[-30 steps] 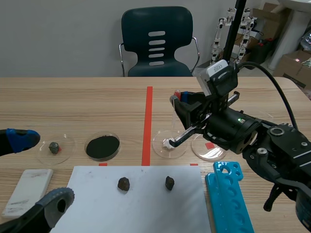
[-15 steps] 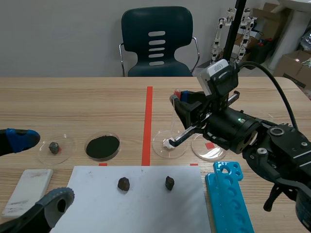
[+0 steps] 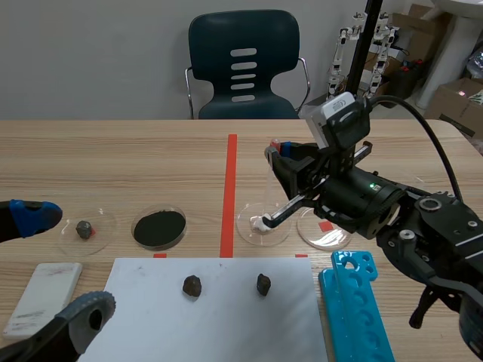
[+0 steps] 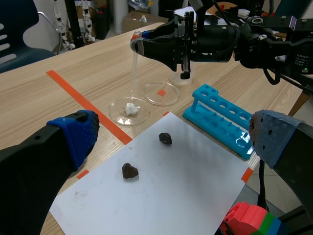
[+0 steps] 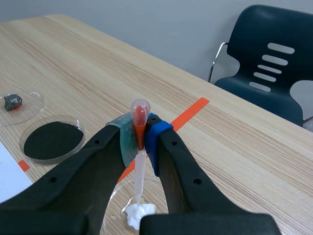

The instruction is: Squeeze the dropper onto the mineral

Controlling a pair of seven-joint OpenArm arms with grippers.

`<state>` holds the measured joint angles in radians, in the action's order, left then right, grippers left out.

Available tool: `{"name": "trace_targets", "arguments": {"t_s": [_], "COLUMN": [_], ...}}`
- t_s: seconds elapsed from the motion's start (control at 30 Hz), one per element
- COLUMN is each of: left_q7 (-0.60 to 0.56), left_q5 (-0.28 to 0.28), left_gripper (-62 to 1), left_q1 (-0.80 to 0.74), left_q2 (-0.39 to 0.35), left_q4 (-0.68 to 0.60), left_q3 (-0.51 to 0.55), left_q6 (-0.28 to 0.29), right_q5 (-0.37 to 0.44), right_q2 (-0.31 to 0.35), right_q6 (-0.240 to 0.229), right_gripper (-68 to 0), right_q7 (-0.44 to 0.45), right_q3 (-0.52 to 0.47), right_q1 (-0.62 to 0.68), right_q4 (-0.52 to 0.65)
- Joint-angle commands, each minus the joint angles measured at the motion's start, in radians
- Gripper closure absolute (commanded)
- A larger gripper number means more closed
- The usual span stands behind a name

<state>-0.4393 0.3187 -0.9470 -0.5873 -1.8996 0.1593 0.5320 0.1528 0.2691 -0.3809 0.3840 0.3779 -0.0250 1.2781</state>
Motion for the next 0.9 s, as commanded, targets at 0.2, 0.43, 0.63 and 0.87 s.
{"name": "trace_targets", "arguments": {"t_s": [0.2,0.43,0.63,0.87], "left_q7": [-0.016,-0.016,-0.016,-0.016], "left_q5": [0.013,0.013,0.013,0.013], "left_gripper": [-62.3,-62.3,-62.3,-62.3], "left_q1": [0.003,0.003,0.003,0.003], "left_q2": [0.005,0.005,0.005,0.005], "left_q4": [-0.009,-0.009,-0.009,-0.009], "left_q3": [-0.003,-0.003,-0.003,-0.003], "left_q6": [0.002,0.002,0.002,0.002], "right_q5": [0.007,0.007,0.007,0.007], "right_q2": [0.002,0.002,0.002,0.002], "right_q6": [0.002,-0.001,-0.001,-0.002], "right_gripper": [-1.0,-1.0,-1.0,-1.0], "right_q7": [0.018,0.003,0.003,-0.001], "right_q3": [-0.003,-0.003,-0.003,-0.003], "right_q1": [-0.027,-0.027,-0.027,-0.027], "right_q4": [0.003,0.003,0.003,0.003]}}
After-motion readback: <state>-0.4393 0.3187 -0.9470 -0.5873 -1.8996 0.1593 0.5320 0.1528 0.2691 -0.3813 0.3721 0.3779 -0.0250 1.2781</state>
